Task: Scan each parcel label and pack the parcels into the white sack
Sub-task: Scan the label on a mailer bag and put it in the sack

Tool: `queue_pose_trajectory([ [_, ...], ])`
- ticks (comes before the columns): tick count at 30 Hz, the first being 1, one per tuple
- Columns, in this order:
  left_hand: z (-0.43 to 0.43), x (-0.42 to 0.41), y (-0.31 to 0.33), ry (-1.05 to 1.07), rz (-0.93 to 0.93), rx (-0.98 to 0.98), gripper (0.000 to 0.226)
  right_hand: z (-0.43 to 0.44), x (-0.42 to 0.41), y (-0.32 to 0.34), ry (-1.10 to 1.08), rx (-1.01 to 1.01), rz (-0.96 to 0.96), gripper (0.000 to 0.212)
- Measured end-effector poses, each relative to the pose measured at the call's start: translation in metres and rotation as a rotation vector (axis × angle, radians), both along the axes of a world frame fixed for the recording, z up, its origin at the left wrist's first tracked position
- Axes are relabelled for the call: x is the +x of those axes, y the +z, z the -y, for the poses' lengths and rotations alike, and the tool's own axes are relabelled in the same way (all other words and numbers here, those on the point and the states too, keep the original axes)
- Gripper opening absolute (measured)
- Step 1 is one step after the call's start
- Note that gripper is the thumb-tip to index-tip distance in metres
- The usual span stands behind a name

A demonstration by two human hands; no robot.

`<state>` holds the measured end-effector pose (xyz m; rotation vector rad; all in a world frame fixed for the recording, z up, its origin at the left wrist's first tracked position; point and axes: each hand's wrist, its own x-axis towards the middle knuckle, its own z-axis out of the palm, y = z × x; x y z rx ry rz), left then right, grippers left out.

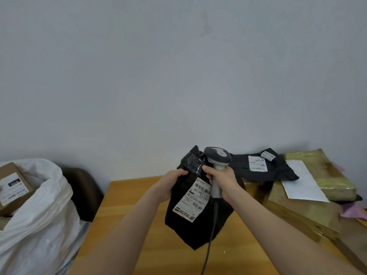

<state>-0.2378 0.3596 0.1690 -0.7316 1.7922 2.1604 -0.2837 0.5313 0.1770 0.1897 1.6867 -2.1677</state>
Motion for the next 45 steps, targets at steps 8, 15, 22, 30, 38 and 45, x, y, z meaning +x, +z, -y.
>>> queue_pose_trajectory([
  [8, 0.0, 0.009, -0.004, 0.15, -0.247, -0.47, 0.037, 0.008, 0.003, 0.001, -0.057, 0.06, 0.055, 0.021],
  [15, 0.005, 0.023, -0.01, -0.157, -0.206, -0.653, 0.026, 0.016, 0.002, 0.001, -0.1, 0.096, 0.06, 0.022],
  [22, 0.014, 0.021, -0.016, -0.076, -0.174, -0.547, 0.011, 0.02, 0.002, -0.001, -0.12, 0.079, 0.068, 0.02],
  [30, 0.028, 0.014, -0.021, 0.207, -0.117, -0.497, 0.004, 0.013, 0.008, -0.008, -0.142, 0.083, 0.035, 0.011],
  [38, 0.041, 0.013, -0.037, 0.488, -0.066, -0.242, 0.004, 0.012, 0.061, -0.018, 0.069, 0.159, 0.044, 0.012],
  [45, 0.046, 0.012, -0.045, 0.507, -0.043, -0.23, 0.008, 0.016, 0.08, -0.007, 0.174, 0.161, 0.042, 0.011],
])
